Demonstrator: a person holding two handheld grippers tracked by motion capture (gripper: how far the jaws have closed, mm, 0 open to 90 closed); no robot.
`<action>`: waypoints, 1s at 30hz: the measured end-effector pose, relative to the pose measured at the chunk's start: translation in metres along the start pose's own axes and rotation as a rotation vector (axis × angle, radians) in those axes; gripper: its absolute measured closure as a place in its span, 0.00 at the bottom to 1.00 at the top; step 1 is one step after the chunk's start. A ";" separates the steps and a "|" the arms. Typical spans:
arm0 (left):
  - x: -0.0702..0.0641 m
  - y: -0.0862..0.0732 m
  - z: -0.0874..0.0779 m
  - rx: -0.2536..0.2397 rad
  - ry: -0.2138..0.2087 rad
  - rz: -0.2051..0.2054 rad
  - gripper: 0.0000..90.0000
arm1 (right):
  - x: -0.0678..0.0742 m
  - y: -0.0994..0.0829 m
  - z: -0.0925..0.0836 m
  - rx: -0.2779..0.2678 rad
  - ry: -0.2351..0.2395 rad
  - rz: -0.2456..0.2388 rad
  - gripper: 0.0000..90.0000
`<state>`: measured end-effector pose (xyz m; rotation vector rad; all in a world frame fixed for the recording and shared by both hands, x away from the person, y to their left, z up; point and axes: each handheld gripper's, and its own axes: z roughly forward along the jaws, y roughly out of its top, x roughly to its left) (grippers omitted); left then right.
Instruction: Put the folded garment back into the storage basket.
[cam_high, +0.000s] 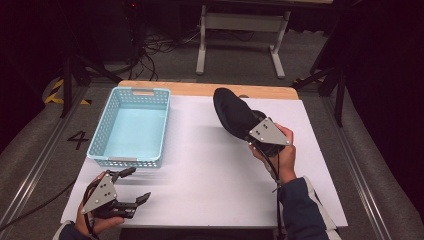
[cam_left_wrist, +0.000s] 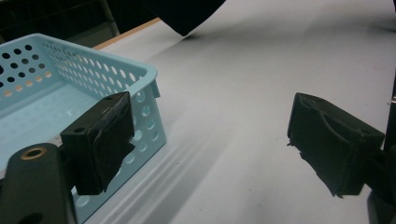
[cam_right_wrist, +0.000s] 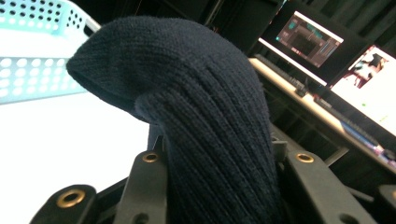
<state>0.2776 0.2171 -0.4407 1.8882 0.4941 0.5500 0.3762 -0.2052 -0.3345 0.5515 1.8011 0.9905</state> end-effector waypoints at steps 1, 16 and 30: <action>0.000 0.000 0.000 0.001 -0.005 0.000 0.17 | 0.001 0.003 0.002 -0.004 -0.004 -0.004 0.73; -0.002 0.002 -0.003 -0.022 -0.022 -0.002 0.17 | 0.013 0.065 0.044 -0.107 -0.019 -0.027 0.72; -0.006 -0.001 -0.003 -0.038 -0.053 -0.010 0.17 | 0.052 0.117 0.091 -0.174 0.047 -0.098 0.72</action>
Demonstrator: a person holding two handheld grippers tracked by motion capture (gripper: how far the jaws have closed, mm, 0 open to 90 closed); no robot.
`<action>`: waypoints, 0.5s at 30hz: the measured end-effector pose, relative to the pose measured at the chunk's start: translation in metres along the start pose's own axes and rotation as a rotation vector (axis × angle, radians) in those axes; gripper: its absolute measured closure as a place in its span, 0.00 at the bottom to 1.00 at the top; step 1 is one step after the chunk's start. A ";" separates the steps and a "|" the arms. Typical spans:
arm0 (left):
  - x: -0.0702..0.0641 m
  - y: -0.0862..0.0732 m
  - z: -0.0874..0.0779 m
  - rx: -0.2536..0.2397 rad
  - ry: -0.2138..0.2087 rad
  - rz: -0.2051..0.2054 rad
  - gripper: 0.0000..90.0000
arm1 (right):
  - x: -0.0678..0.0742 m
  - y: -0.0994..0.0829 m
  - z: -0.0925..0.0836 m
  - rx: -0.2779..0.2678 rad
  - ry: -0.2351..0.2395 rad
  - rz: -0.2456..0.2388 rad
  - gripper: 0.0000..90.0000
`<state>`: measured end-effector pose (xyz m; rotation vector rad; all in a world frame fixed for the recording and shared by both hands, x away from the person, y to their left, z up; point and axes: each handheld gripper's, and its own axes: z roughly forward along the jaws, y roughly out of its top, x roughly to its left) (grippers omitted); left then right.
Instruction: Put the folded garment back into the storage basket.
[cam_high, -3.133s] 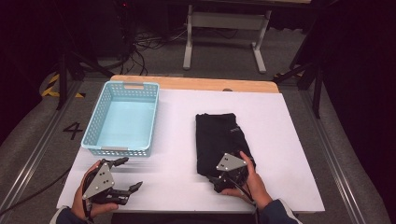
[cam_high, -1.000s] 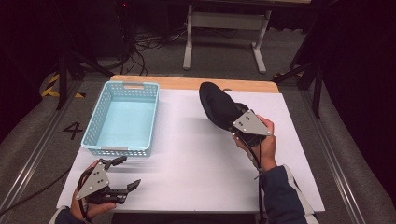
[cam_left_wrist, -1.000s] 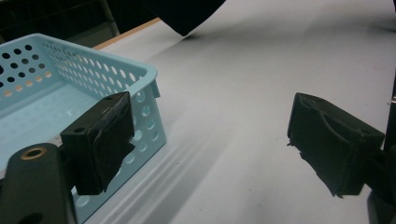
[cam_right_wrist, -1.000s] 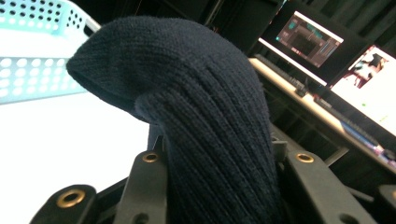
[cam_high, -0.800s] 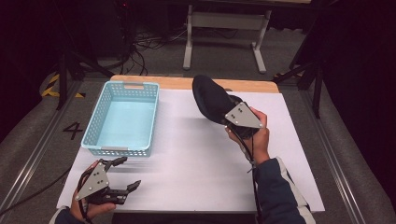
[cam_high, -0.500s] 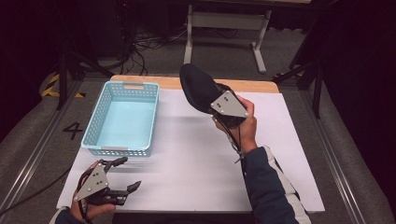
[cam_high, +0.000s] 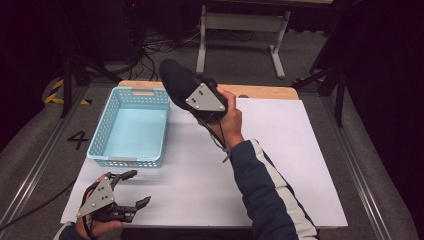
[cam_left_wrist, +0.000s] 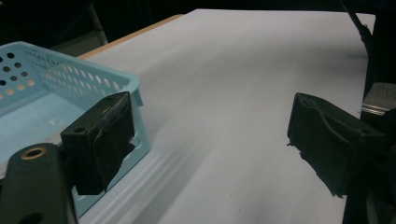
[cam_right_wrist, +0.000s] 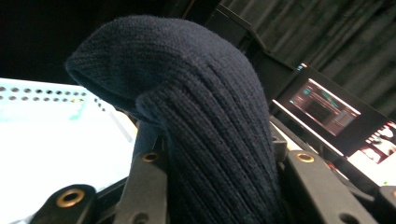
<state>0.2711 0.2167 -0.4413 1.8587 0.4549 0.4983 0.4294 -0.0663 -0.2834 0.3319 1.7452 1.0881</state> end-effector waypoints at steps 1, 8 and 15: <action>0.000 0.000 0.000 0.000 0.000 0.000 0.17 | 0.000 0.000 0.000 0.000 0.000 0.000 0.72; -0.001 -0.001 -0.002 -0.010 -0.013 -0.013 0.18 | 0.023 0.016 0.025 -0.014 0.027 -0.031 0.72; -0.001 -0.001 -0.003 -0.012 -0.015 -0.014 0.18 | 0.042 0.025 0.044 -0.014 0.056 -0.061 0.72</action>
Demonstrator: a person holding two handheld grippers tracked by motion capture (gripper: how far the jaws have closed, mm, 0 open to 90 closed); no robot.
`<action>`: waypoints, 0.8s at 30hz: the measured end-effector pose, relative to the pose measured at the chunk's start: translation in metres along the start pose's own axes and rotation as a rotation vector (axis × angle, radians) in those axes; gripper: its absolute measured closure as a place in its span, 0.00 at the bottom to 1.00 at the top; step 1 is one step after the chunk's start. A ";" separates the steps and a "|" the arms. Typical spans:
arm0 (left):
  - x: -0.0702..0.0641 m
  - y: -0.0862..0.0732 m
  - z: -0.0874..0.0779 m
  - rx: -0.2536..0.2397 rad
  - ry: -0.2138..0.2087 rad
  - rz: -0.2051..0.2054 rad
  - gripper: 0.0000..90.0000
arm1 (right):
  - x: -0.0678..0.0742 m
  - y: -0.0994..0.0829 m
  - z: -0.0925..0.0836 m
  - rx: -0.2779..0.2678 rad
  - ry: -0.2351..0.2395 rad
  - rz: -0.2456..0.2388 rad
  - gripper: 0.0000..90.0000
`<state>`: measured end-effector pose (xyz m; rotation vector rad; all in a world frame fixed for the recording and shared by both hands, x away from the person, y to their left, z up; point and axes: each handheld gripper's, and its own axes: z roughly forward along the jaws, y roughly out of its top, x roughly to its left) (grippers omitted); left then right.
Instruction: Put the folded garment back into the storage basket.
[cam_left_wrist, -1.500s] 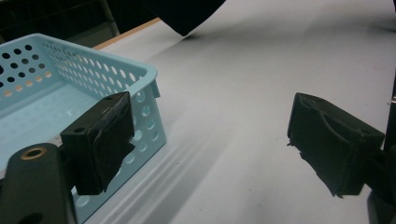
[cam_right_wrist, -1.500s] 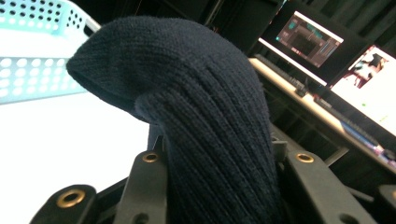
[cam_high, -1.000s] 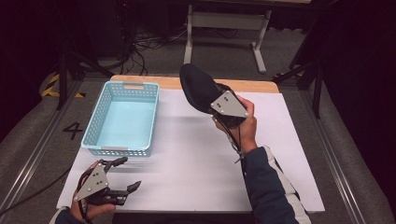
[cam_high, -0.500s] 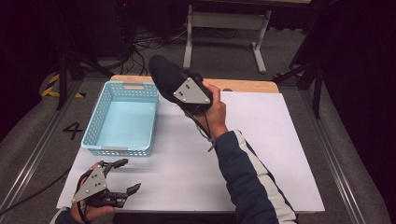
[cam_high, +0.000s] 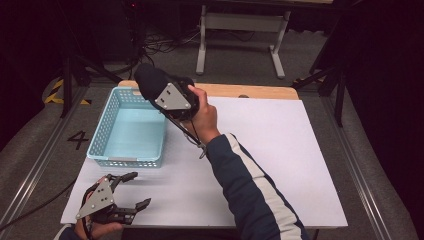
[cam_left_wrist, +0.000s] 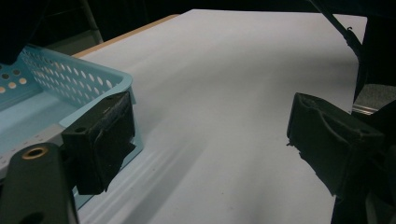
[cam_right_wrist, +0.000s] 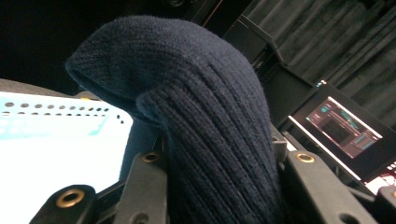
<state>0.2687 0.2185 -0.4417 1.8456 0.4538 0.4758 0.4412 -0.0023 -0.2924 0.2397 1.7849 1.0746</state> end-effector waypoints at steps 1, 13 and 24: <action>0.000 0.000 -0.001 -0.003 0.001 0.001 0.18 | 0.003 0.001 0.002 0.002 0.004 -0.009 0.72; 0.000 -0.001 -0.002 -0.003 -0.016 -0.003 0.18 | 0.050 0.001 0.030 0.024 0.072 -0.062 0.72; 0.000 -0.001 -0.002 0.002 -0.021 0.001 0.18 | 0.092 -0.006 0.027 0.021 0.146 -0.139 0.71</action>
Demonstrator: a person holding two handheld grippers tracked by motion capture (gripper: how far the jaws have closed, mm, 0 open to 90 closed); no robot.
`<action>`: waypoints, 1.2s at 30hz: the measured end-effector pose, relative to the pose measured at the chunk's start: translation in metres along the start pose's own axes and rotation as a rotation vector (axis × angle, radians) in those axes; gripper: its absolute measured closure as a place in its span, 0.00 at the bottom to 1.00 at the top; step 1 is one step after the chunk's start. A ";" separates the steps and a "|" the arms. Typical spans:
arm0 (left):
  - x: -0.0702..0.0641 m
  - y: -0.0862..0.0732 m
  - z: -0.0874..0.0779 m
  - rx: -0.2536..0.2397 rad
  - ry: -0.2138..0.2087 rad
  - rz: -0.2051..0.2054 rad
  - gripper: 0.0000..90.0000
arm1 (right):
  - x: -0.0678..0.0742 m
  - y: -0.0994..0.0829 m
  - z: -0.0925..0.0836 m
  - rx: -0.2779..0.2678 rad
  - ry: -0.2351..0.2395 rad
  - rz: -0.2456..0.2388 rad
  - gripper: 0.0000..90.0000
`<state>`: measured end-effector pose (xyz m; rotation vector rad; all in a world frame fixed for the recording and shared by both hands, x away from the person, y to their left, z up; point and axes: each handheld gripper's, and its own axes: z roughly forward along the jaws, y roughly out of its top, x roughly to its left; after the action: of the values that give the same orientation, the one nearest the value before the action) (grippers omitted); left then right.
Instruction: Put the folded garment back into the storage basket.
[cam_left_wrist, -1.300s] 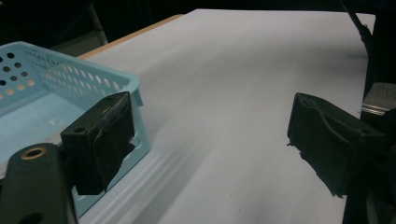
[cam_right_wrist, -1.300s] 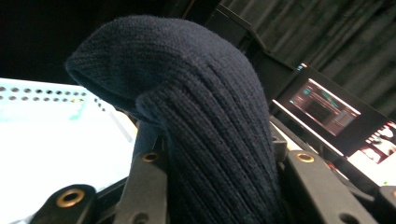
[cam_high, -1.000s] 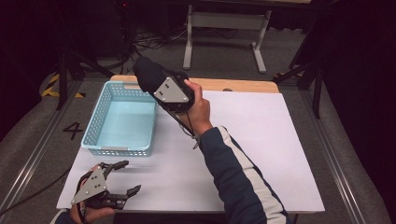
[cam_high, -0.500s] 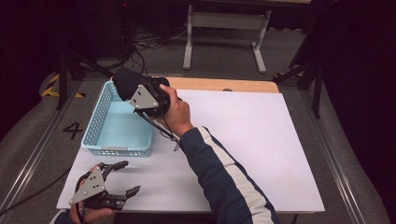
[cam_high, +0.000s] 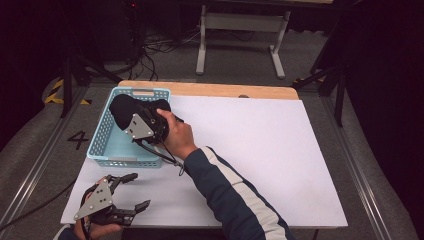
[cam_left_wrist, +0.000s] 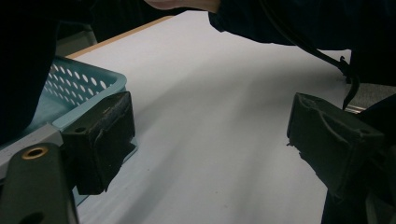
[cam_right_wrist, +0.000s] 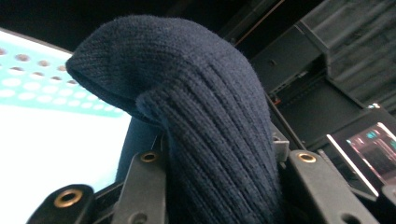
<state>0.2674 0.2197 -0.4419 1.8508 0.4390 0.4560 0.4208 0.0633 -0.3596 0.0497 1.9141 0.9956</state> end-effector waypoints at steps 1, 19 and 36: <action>0.000 0.000 0.000 0.001 0.001 0.003 0.18 | 0.002 0.000 0.000 0.001 0.008 -0.005 0.71; -0.001 0.000 0.001 0.010 -0.002 0.013 0.18 | 0.042 0.001 -0.005 0.023 0.210 -0.015 0.65; -0.004 0.000 0.003 0.037 0.017 0.039 0.18 | 0.036 -0.007 -0.018 0.045 0.362 0.167 0.49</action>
<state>0.2661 0.2150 -0.4429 1.8954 0.4252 0.4932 0.3892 0.0626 -0.3860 0.0590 2.2924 1.1319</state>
